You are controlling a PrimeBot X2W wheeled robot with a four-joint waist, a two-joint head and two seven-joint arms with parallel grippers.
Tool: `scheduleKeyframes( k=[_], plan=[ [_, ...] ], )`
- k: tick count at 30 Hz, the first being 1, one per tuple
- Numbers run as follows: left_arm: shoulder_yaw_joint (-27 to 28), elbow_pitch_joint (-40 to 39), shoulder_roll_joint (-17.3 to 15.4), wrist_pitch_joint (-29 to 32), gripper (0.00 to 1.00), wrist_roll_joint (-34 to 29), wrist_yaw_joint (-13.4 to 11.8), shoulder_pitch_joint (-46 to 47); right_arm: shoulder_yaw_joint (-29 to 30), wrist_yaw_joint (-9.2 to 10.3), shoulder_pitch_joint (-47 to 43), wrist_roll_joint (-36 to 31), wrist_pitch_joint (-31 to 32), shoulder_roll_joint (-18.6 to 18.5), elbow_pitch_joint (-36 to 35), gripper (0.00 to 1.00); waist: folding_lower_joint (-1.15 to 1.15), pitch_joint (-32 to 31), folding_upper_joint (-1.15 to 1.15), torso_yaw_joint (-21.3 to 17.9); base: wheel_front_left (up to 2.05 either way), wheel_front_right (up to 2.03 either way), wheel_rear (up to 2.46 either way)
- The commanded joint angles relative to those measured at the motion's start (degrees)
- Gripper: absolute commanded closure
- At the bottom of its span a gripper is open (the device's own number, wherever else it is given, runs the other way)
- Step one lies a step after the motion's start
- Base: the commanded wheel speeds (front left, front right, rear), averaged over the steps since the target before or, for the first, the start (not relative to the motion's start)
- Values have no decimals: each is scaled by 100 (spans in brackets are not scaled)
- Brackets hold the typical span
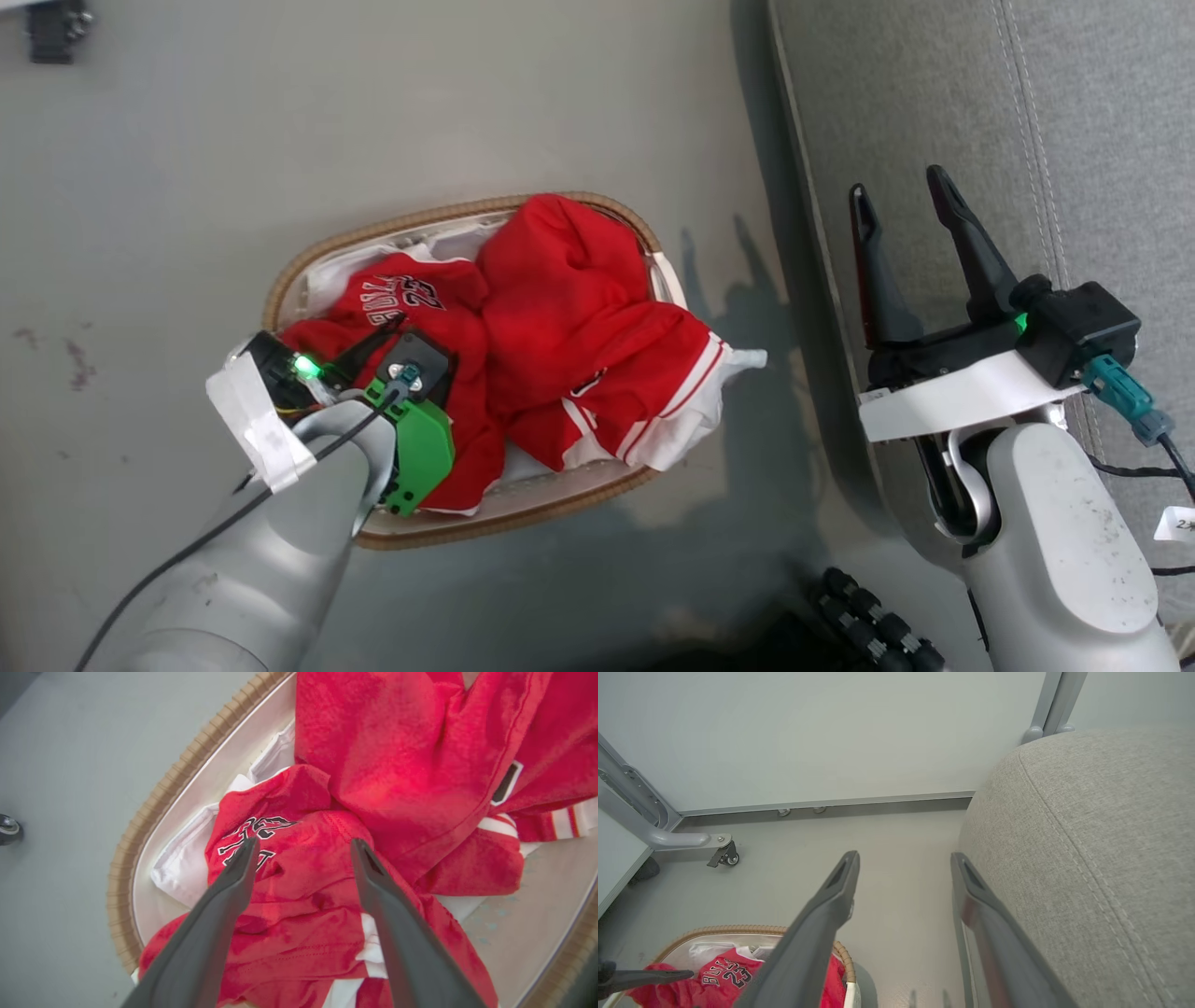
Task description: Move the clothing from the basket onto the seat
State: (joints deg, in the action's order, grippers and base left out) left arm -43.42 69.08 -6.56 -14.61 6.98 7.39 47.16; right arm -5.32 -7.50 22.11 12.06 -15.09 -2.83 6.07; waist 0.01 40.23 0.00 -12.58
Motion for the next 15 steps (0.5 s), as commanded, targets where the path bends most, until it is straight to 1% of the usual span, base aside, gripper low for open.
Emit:
scheduleKeyframes(
  k=[1, 7, 11, 15],
  plan=[
    [-56, 79, -98, 50, 0, -15, 16, 156, -53, 2, 94, -26, -12, -9, -42, 0, -1, 393, 0, -353, 0, 0, 0],
    [-149, 311, -219, 421, 0, 8, -7, 438, -259, 2, 96, 129, -12, -12, -100, 0, -1, 611, 0, -510, 0, 0, 0],
    [-225, 395, -291, 745, 0, -60, -107, 555, -398, 2, 87, 182, -12, -11, -137, 0, -1, 695, 0, -586, 0, 0, 0],
    [-222, 441, -328, 1110, 0, -13, -273, 626, -521, 2, 116, 189, -12, -12, -188, 0, -1, 785, 0, -652, 0, 0, 0]
  ],
)
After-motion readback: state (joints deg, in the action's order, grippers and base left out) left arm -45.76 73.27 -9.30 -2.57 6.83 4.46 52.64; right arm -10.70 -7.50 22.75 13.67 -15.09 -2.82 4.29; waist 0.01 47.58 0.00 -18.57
